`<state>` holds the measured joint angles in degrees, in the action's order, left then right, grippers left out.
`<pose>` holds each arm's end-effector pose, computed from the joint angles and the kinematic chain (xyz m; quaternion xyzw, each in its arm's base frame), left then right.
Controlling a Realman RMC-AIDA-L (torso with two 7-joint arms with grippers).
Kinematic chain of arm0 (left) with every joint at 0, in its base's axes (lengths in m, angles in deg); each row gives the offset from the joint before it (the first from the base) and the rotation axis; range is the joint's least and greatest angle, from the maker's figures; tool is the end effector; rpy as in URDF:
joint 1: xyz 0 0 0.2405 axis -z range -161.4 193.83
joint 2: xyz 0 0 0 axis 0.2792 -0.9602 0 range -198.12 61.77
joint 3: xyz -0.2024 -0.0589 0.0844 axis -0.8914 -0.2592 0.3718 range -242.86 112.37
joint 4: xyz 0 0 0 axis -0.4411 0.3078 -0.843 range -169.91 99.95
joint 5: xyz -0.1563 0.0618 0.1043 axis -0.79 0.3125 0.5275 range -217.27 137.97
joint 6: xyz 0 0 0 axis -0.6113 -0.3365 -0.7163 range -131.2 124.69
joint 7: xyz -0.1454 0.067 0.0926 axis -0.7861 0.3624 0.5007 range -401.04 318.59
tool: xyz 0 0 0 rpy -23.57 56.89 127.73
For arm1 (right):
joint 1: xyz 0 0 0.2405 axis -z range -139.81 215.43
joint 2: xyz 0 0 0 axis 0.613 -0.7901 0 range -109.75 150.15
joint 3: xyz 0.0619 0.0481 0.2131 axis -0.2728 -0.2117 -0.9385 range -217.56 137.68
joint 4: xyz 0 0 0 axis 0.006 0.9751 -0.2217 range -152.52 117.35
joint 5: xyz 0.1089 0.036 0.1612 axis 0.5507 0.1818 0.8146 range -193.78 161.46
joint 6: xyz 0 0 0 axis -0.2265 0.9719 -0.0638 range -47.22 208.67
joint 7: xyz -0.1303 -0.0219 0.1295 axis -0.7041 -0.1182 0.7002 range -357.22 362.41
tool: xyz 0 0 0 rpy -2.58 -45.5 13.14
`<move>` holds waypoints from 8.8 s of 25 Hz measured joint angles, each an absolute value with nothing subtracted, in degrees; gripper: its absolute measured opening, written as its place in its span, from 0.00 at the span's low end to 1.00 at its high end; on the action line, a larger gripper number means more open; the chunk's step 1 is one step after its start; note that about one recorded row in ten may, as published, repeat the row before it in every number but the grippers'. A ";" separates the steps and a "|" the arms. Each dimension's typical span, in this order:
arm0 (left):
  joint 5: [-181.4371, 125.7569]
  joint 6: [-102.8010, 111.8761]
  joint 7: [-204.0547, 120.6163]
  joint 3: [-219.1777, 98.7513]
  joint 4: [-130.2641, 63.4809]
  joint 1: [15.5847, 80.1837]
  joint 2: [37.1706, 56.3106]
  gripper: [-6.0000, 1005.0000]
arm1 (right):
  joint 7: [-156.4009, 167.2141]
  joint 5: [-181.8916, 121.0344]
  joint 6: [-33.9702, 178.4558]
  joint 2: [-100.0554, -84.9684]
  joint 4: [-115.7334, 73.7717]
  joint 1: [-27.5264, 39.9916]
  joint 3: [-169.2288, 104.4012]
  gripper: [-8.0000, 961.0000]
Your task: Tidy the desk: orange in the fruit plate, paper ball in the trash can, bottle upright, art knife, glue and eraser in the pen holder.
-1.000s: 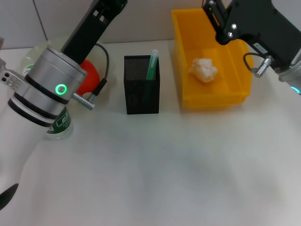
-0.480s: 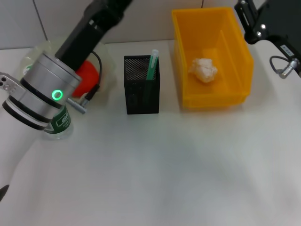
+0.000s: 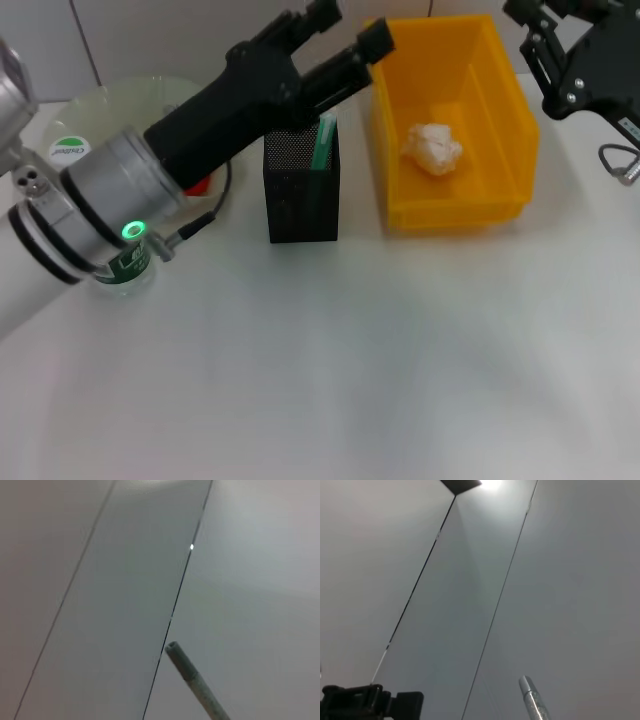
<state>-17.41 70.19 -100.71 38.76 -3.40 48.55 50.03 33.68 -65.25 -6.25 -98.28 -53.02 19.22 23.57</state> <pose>-0.0799 0.3424 -0.0423 -0.8182 -0.1723 -0.5291 0.1446 0.1769 0.3320 0.0611 -0.7761 -0.0630 0.4404 0.4470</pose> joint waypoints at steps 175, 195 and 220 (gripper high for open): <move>14.93 83.67 -99.05 30.91 -1.49 48.91 50.56 0.81 | 107.86 -146.54 4.87 -97.13 -73.14 -9.77 15.96 0.16; 14.98 83.67 -99.05 31.00 -1.49 48.91 50.53 0.81 | 107.92 -146.48 4.36 -97.17 -73.17 -9.94 16.15 0.16; 15.10 83.20 -99.06 31.12 -1.83 49.26 50.39 0.81 | 104.04 -141.80 4.36 -98.80 -82.00 -4.52 16.66 0.64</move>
